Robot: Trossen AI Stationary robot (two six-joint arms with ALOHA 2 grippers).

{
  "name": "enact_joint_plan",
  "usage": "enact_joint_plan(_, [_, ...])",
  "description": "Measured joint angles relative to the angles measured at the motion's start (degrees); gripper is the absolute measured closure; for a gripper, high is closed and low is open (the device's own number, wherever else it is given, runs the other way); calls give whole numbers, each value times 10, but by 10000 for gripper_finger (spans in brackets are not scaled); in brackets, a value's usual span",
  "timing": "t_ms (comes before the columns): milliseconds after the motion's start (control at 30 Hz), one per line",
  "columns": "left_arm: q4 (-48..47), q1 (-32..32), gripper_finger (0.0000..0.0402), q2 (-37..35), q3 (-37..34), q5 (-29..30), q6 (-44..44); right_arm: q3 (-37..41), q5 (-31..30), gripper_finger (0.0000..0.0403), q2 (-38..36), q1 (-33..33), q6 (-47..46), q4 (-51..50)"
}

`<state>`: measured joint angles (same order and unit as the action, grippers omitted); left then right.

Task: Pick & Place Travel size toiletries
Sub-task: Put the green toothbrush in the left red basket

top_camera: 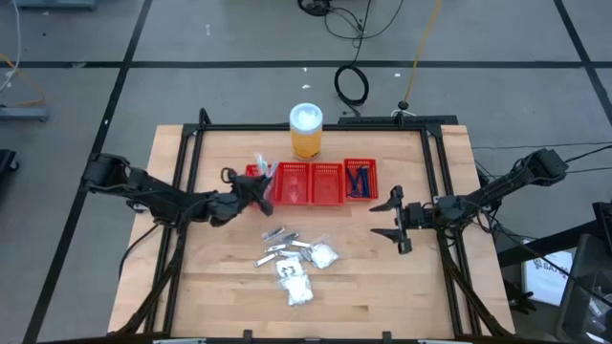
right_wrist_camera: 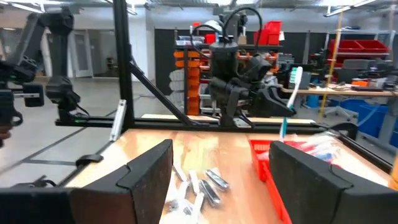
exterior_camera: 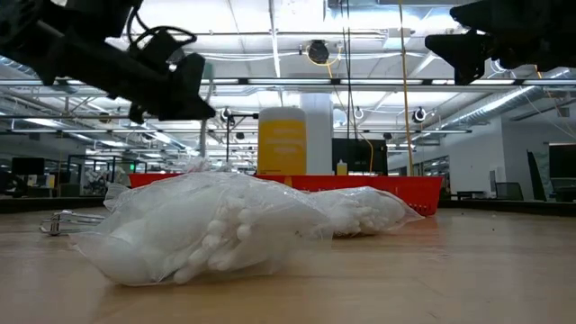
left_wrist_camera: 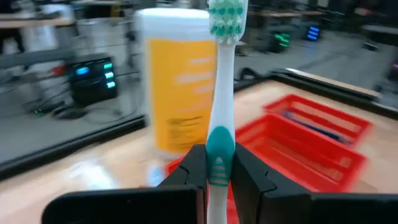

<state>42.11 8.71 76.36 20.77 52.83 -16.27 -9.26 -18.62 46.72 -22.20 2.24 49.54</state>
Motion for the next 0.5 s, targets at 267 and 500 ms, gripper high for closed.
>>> enact_joint_plan(267, [-21, 0, 371, -24, -14, 59, -90, 0, -8, 151, 0, 0, 0, -6])
enact_joint_plan(500, [-107, -1, 371, -53, -14, 79, -185, 0, -8, 151, 0, 0, 0, -10])
